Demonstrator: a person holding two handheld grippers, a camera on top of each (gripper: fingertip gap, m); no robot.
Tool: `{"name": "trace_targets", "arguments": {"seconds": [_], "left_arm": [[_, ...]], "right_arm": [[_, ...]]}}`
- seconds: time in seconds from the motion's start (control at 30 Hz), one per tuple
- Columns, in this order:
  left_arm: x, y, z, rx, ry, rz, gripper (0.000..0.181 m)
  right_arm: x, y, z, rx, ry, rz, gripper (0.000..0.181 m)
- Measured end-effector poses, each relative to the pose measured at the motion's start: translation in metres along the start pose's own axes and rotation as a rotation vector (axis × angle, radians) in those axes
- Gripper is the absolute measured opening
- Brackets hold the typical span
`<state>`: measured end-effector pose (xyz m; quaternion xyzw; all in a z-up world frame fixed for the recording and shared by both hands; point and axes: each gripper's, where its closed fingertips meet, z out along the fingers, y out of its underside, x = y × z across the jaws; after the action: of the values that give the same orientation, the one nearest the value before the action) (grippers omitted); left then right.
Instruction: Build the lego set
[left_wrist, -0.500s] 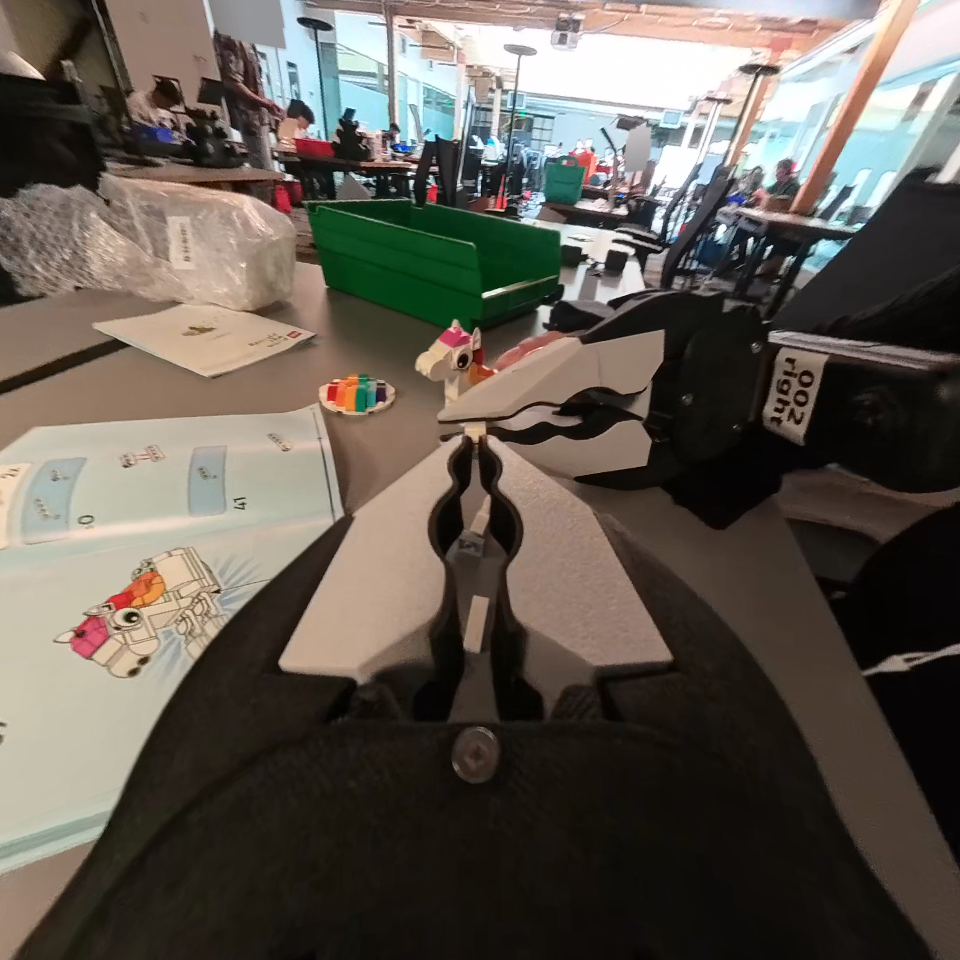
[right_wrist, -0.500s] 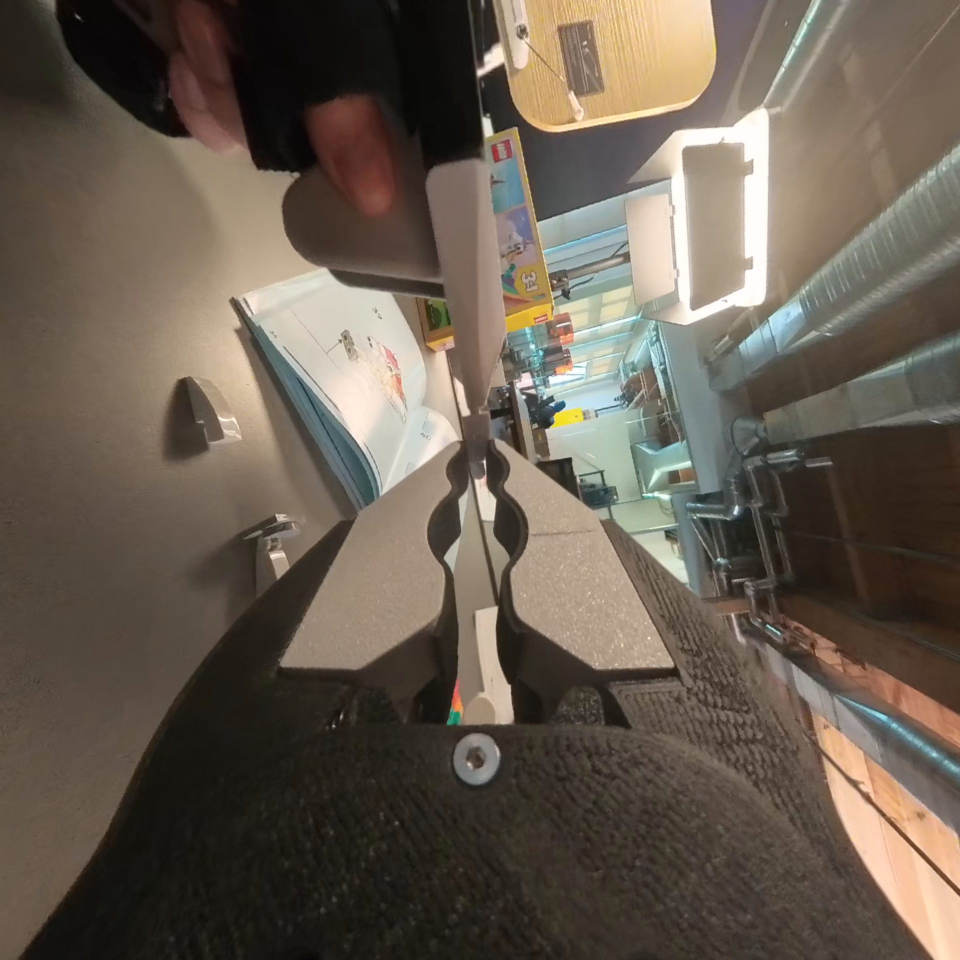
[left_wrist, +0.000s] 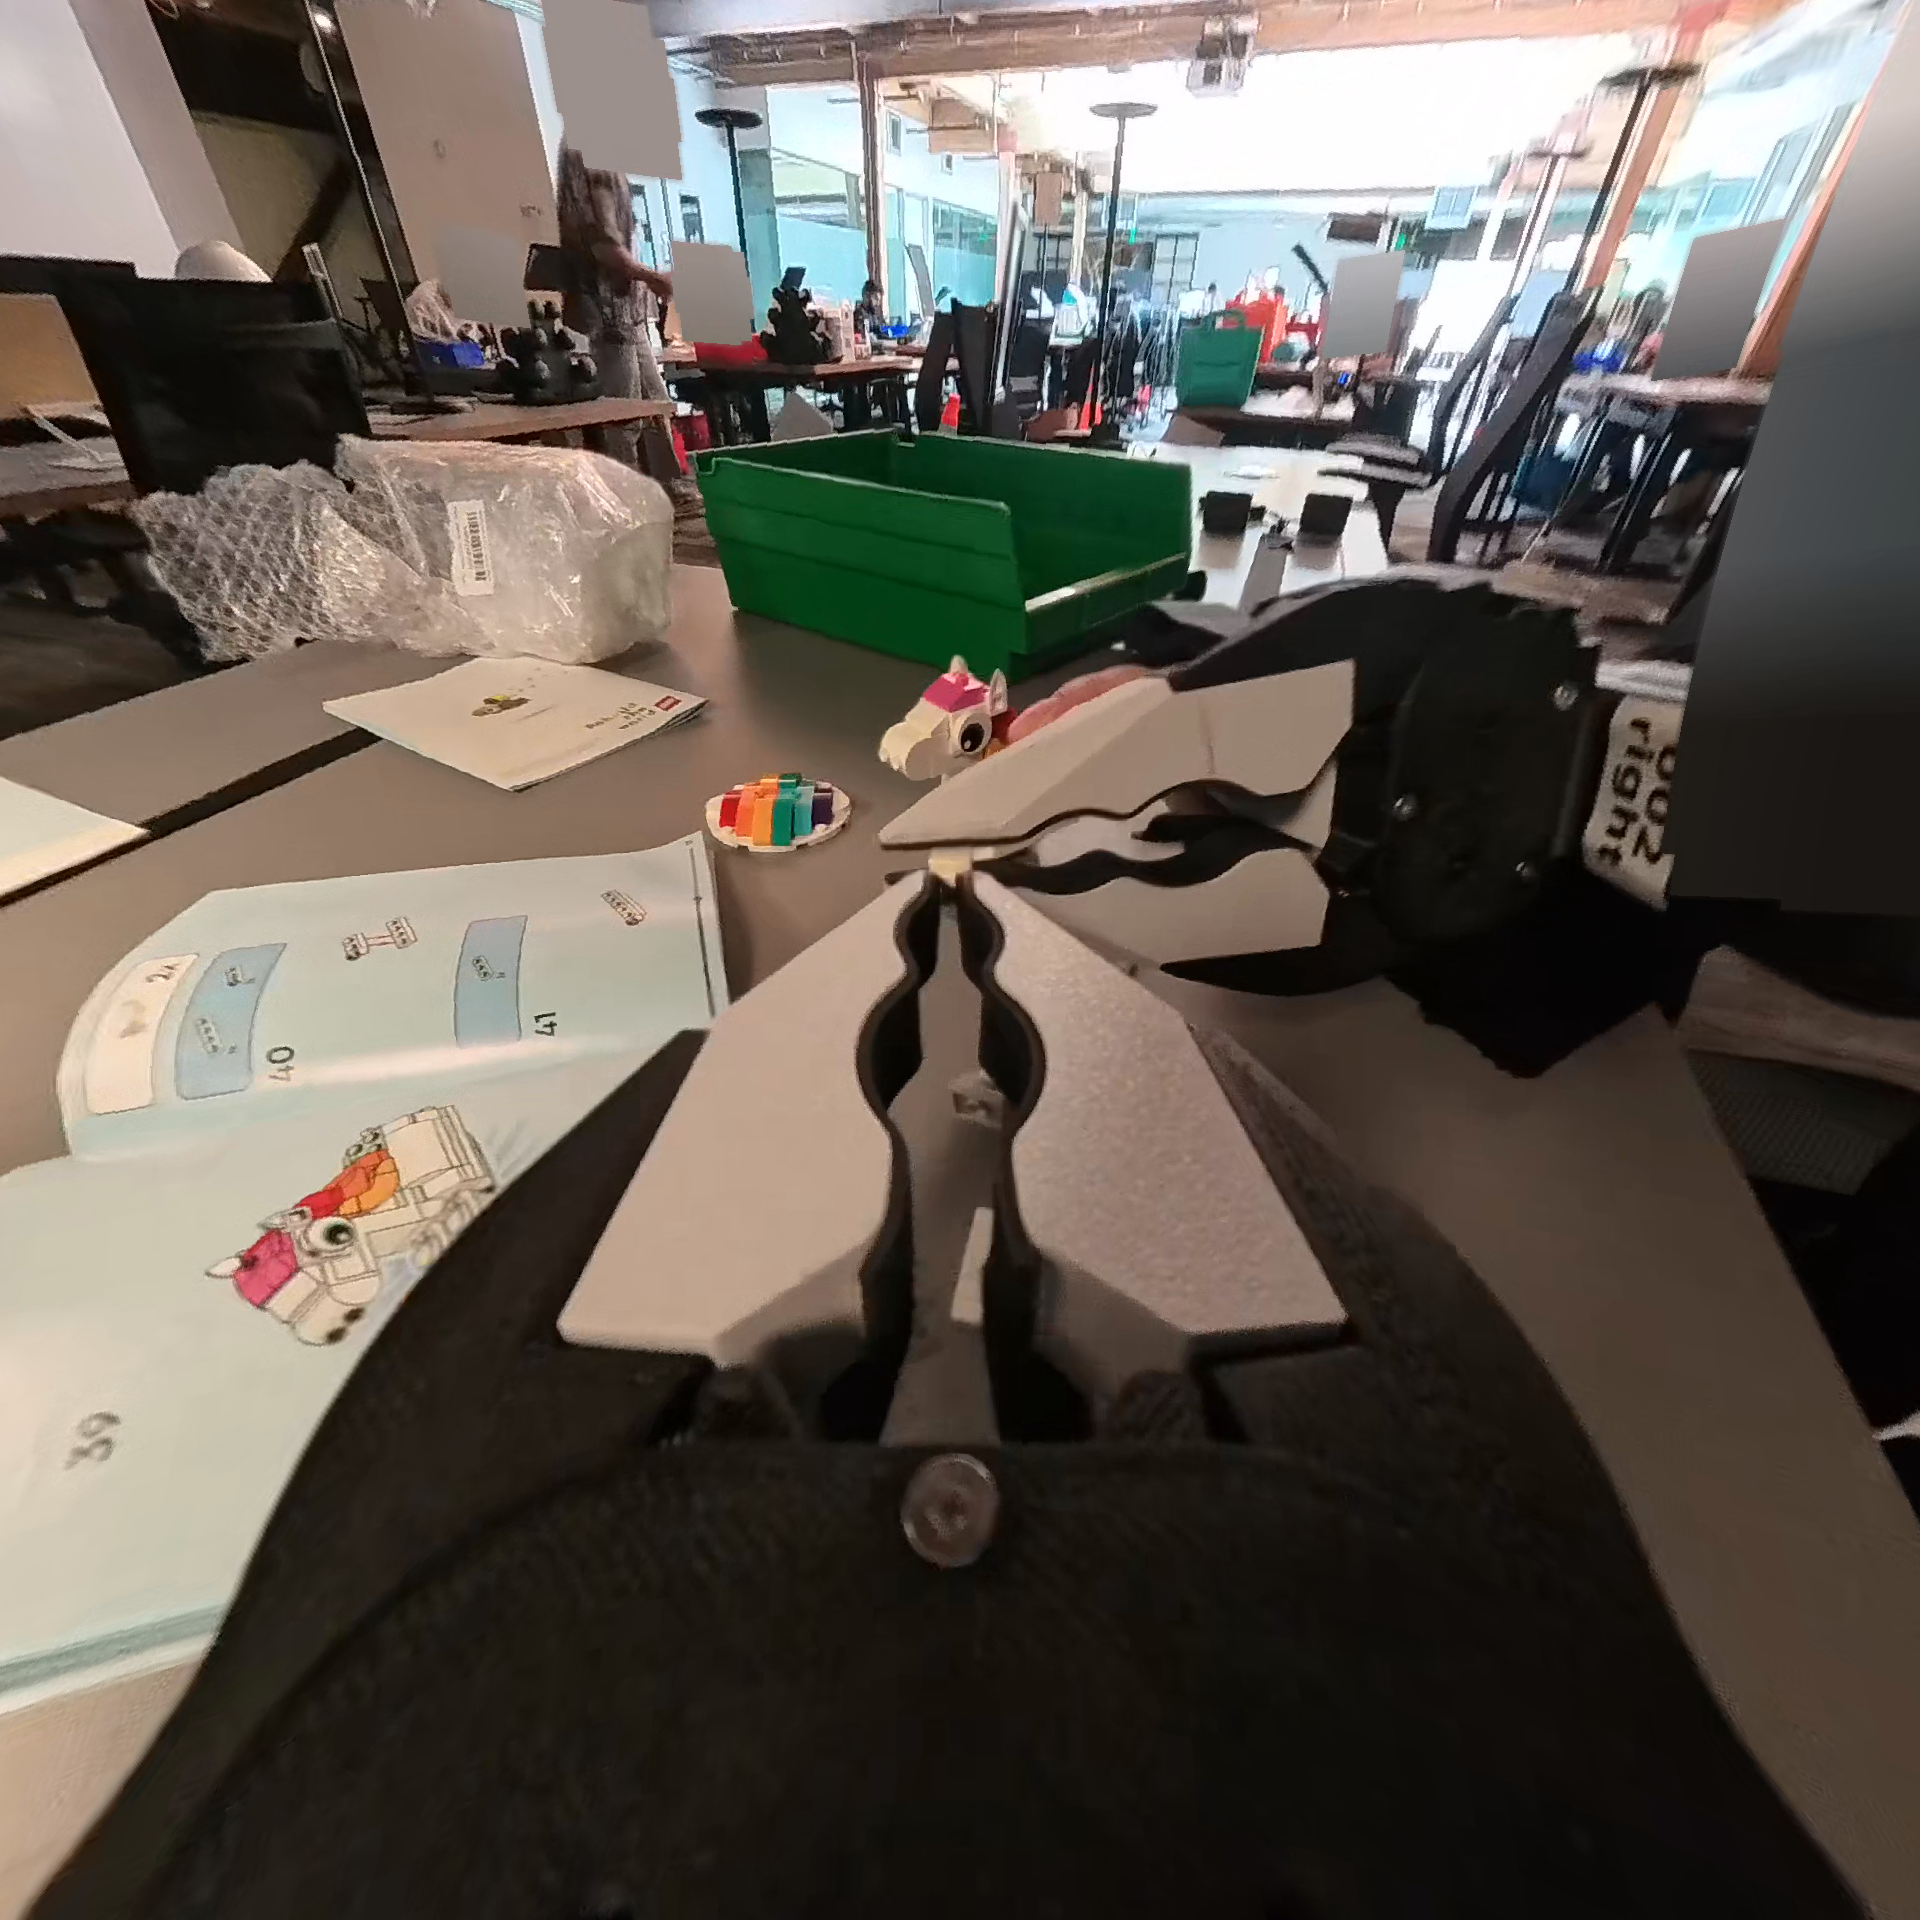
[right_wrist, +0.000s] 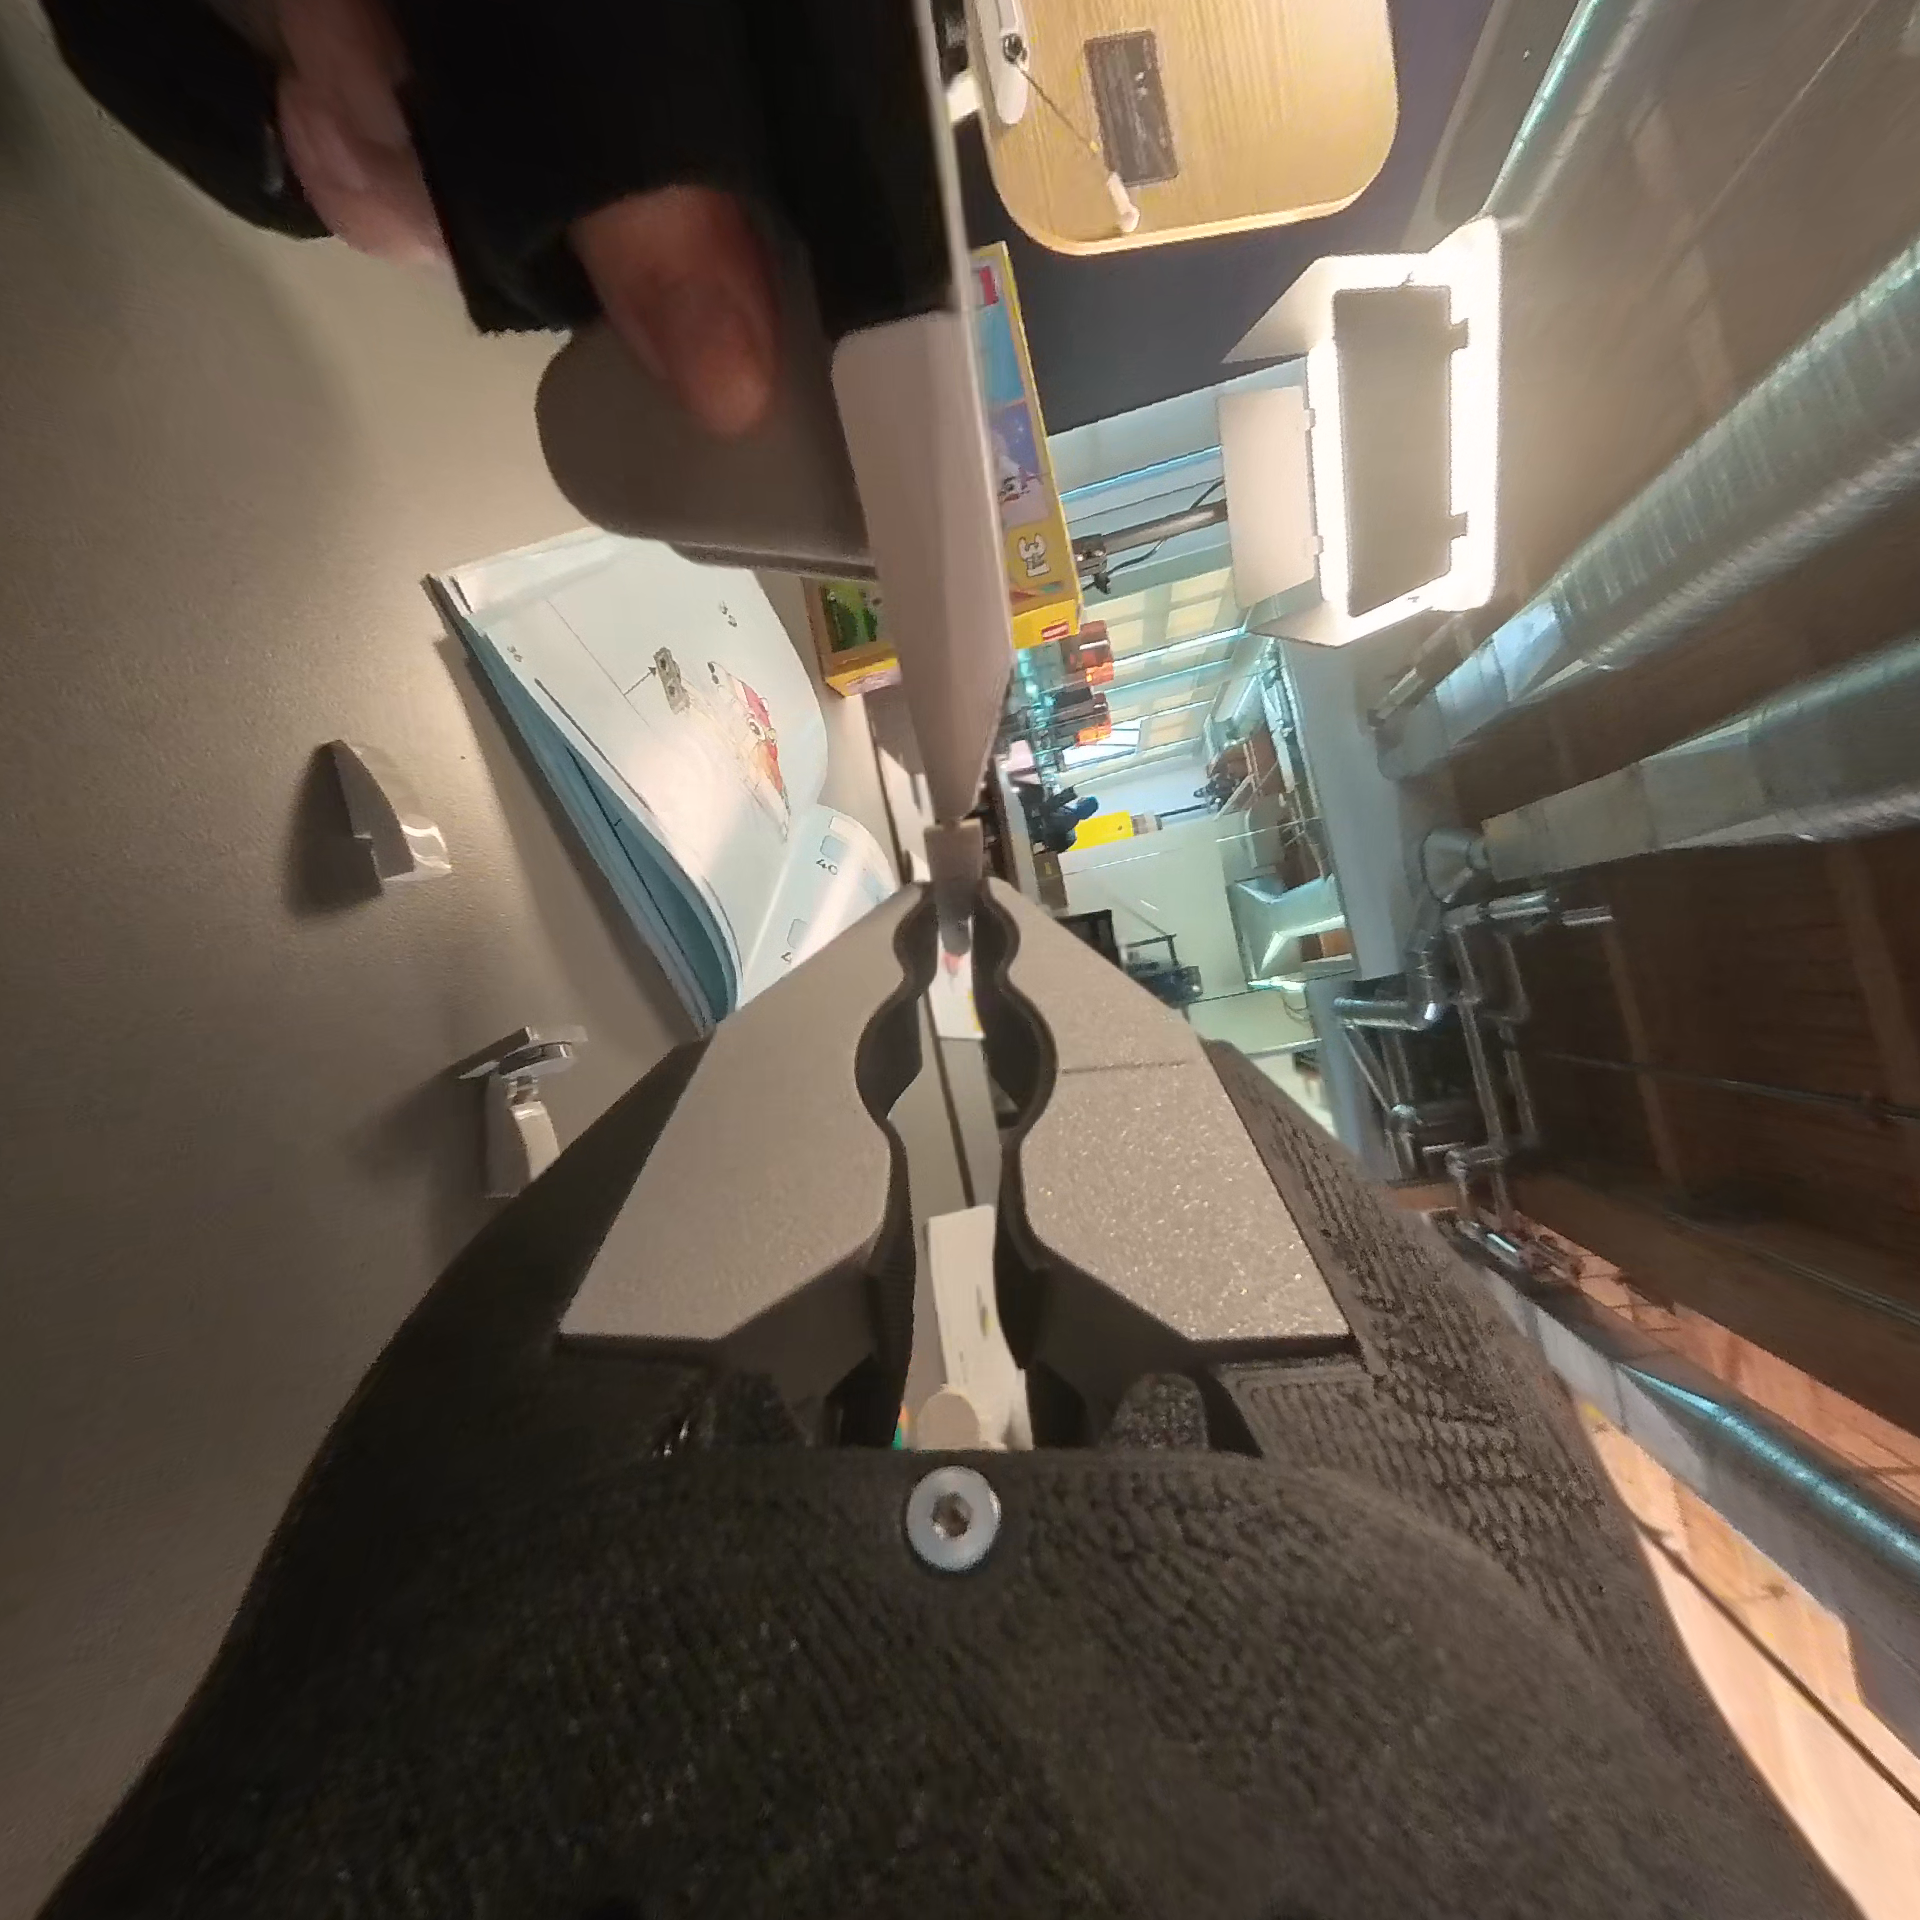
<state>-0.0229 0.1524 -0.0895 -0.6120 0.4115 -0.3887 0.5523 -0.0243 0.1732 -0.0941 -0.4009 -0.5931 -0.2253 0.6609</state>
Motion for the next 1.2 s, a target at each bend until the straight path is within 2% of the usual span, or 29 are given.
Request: {"name": "trace_targets", "arguments": {"seconds": [0.03, 0.07, 0.17, 0.23, 0.3, 0.47, 0.5, 0.57, 0.6, 0.7, 0.8, 0.87, 0.97, 1.07, 1.2], "left_arm": [[-0.001, -0.001, 0.0, 0.01, -0.004, -0.023, 0.006], [-0.003, -0.001, -0.001, 0.011, -0.005, -0.036, 0.021], [-0.001, 0.002, 0.001, -0.005, 0.035, -0.084, 0.027], [0.001, 0.006, 0.002, -0.022, 0.057, -0.083, 0.023], [0.006, 0.008, 0.003, -0.029, 0.086, -0.064, 0.009], [0.006, 0.01, 0.003, -0.044, 0.078, -0.018, 0.007], [0.005, 0.01, 0.003, -0.048, 0.079, -0.033, 0.007], [0.0, 0.011, 0.001, -0.052, 0.08, -0.068, 0.007], [-0.002, 0.01, -0.001, -0.048, 0.082, -0.092, 0.008], [-0.009, 0.008, -0.005, -0.035, 0.08, -0.137, 0.007], [-0.019, 0.007, -0.009, -0.011, 0.022, -0.114, 0.007], [-0.026, 0.004, -0.012, 0.013, -0.022, -0.084, 0.007], [-0.026, 0.001, -0.014, 0.032, -0.019, -0.058, 0.007], [-0.016, 0.001, -0.013, 0.029, 0.044, -0.038, 0.007], [-0.005, 0.006, -0.01, -0.009, 0.094, 0.015, 0.007]], "right_arm": [[0.001, 0.0, 0.0, 0.006, 0.011, -0.011, 0.004], [0.001, -0.001, 0.0, 0.012, 0.018, -0.025, 0.004], [-0.001, -0.003, -0.001, 0.029, 0.023, -0.055, 0.004], [-0.001, -0.006, -0.003, 0.043, 0.029, -0.07, 0.004], [-0.002, -0.008, -0.003, 0.047, 0.027, -0.081, 0.005], [-0.004, -0.009, -0.003, 0.085, 0.022, -0.058, 0.005], [-0.005, -0.009, -0.004, 0.106, 0.001, -0.039, 0.007], [-0.009, -0.007, -0.007, 0.149, -0.062, -0.004, 0.029], [-0.008, -0.005, -0.011, 0.178, -0.071, 0.014, 0.033], [0.011, -0.002, -0.026, 0.284, 0.025, 0.005, 0.028], [0.034, 0.002, -0.034, 0.317, 0.174, -0.008, 0.026], [0.047, 0.005, -0.036, 0.315, 0.239, 0.041, 0.027], [0.058, 0.008, -0.038, 0.335, 0.253, 0.191, 0.026], [0.06, 0.004, -0.041, 0.397, 0.189, 0.322, 0.025], [0.055, -0.008, -0.048, 0.494, 0.072, 0.386, 0.023]]}}
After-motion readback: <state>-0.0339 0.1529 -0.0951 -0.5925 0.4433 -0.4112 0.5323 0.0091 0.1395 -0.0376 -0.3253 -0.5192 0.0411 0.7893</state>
